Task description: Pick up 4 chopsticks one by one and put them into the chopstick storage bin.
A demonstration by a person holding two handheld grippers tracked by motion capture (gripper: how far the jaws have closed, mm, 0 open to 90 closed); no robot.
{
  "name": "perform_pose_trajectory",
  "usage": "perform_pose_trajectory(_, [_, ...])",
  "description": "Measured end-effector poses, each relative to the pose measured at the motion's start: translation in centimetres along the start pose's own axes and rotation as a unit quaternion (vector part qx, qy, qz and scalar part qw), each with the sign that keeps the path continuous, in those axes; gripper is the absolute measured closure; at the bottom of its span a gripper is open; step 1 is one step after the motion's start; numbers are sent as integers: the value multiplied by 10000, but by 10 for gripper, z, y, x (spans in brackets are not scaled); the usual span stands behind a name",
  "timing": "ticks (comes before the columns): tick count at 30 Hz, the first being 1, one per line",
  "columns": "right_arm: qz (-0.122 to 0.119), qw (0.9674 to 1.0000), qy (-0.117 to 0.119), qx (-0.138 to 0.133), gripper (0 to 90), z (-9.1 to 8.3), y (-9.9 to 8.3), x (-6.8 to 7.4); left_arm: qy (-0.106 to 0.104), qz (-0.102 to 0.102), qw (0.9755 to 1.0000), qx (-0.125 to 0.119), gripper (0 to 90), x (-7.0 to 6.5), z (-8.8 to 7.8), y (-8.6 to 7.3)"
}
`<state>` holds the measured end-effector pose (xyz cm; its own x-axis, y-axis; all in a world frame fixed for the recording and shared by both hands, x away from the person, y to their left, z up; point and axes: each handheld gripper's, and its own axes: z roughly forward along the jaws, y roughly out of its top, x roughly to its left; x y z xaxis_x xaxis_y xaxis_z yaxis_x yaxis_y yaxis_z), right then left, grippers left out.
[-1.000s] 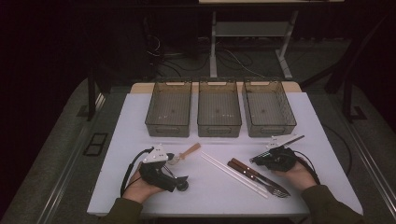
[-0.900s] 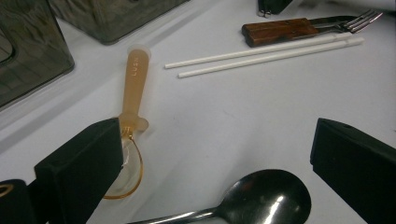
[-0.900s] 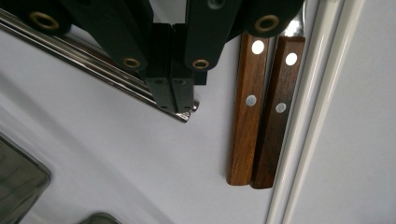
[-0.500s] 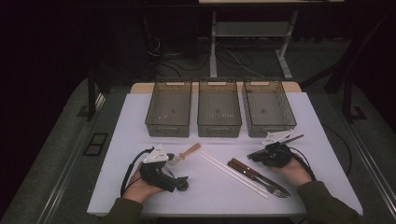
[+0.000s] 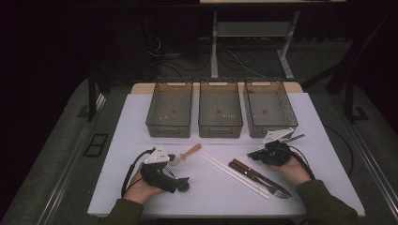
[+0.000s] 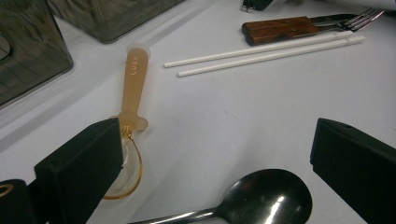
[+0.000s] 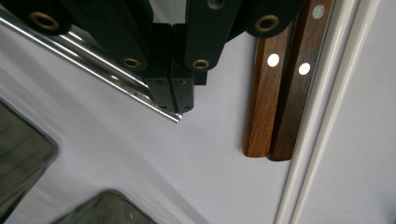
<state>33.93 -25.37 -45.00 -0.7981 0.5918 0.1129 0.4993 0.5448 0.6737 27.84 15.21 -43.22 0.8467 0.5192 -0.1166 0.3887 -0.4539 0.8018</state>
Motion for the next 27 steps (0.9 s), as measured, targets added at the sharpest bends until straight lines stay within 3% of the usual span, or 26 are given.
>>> perform_pose_trajectory(8, [-42, 10000, -13, -11, 897, 9, 9, 0, -2, -18, 10000, -14, 12, 0, 0, 0])
perform_pose_trajectory(12, [-63, 10000, -4, -10, 897, 5, 9, -1, -11, -4, 10000, -40, 12, 0, -1, 0])
perform_pose_trajectory(16, [48, 9998, -62, -178, 897, -13, 8, -7, 0, -1, 10000, -58, 12, 0, -2, 0])
perform_pose_trajectory(18, [172, 9993, -248, -236, 897, -30, 2, -15, -6, 0, 10000, -60, 12, 0, -2, 0])
perform_pose_trajectory(21, [319, 9984, -355, -300, 897, -42, -4, -23, -9, 18, 10000, -55, 12, -1, -2, 0])
perform_pose_trajectory(24, [501, 9967, -559, -300, 897, -57, -13, -35, -12, 31, 10000, -51, 12, -1, -1, 0])
perform_pose_trajectory(27, [822, 9927, -813, -342, 897, -74, -27, -51, -16, 43, 10000, -47, 12, -1, -2, 0])
